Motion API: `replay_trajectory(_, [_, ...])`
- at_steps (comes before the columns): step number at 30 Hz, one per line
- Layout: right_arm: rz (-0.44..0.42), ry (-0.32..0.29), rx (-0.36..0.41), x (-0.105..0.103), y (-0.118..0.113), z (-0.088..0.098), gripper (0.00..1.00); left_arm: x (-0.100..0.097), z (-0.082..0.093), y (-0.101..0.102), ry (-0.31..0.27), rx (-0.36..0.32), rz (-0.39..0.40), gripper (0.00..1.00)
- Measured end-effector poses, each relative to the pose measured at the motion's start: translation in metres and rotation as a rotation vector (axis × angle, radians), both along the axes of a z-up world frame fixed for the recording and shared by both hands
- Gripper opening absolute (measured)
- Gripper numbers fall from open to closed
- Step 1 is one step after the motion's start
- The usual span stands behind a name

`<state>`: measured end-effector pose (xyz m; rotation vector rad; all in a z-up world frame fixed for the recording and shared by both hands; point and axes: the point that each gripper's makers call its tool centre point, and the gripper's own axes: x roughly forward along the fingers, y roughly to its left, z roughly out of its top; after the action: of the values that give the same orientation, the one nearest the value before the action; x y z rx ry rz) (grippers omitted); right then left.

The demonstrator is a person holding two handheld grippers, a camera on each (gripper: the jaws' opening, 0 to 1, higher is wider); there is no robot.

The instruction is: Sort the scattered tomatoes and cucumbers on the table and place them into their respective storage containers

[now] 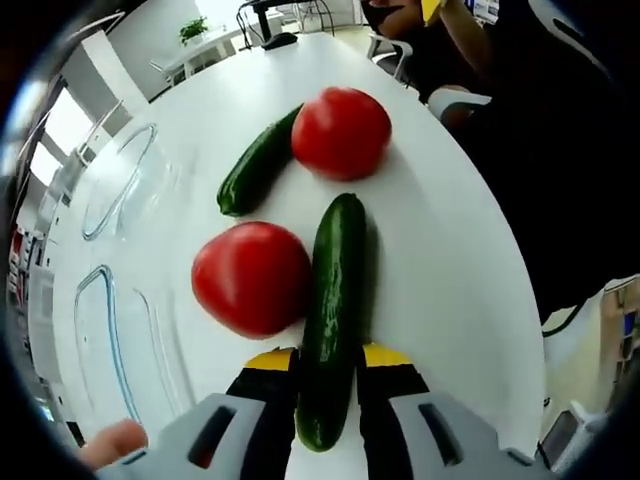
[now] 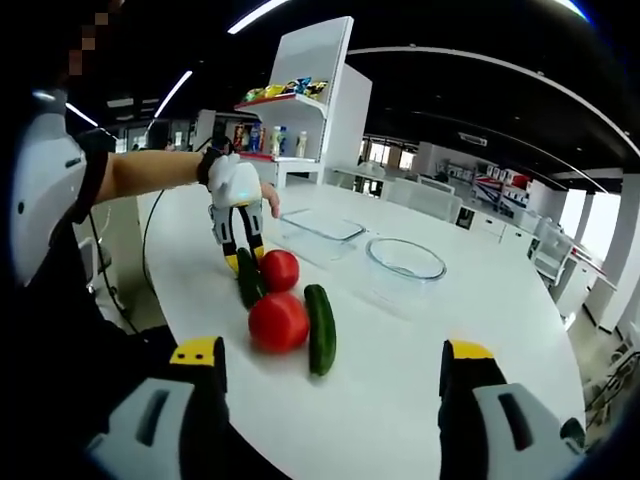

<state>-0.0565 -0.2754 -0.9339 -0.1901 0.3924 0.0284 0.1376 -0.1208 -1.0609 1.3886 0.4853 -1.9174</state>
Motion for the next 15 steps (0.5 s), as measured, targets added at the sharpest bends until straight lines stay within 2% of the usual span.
replay_trajectory(8, [0.007, 0.010, -0.003, 0.0016, 0.0009, -0.0024, 0.83, -0.0008, -0.0016, 0.0007, -0.008, 0.056, 0.001, 0.24])
replay_trajectory(15, [0.003, 0.008, -0.004, 0.0019, -0.0004, -0.0022, 0.82, -0.0019, -0.0024, 0.0016, -0.015, 0.079, -0.035, 0.22])
